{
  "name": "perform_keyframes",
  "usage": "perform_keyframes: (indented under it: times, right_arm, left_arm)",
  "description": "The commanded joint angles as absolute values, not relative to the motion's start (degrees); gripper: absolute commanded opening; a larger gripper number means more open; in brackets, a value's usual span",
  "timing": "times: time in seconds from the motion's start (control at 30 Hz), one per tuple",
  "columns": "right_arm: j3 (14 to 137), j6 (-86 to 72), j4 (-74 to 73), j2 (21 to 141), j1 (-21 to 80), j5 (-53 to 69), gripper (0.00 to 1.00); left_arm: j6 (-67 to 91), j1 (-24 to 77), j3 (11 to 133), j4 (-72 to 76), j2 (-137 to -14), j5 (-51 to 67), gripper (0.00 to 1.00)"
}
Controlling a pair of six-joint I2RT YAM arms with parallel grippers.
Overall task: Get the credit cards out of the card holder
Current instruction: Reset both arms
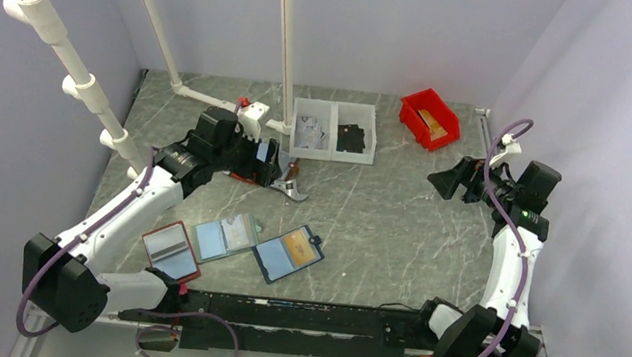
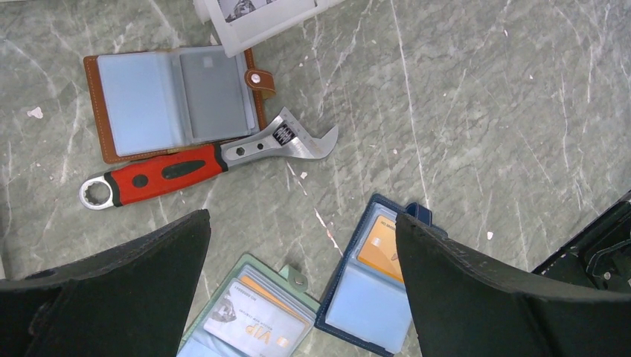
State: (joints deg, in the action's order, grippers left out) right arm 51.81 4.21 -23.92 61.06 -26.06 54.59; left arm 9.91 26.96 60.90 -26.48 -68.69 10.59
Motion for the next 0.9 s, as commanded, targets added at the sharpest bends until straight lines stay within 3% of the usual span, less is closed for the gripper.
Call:
perform_keyframes:
  times: [0.0,0.87]
  right_arm:
    - [53.70,2.06,-21.28,60.24,-26.27,55.47,1.00]
    - [52.91,1.64,-20.39,59.55,-26.28,55.28,1.00]
  left_arm:
    - [9.49,26.63,62.14,-26.14,-66.80,9.54,1.00]
    - [9.22,26.54,61.78,-26.06,-65.74,8.70,0.99]
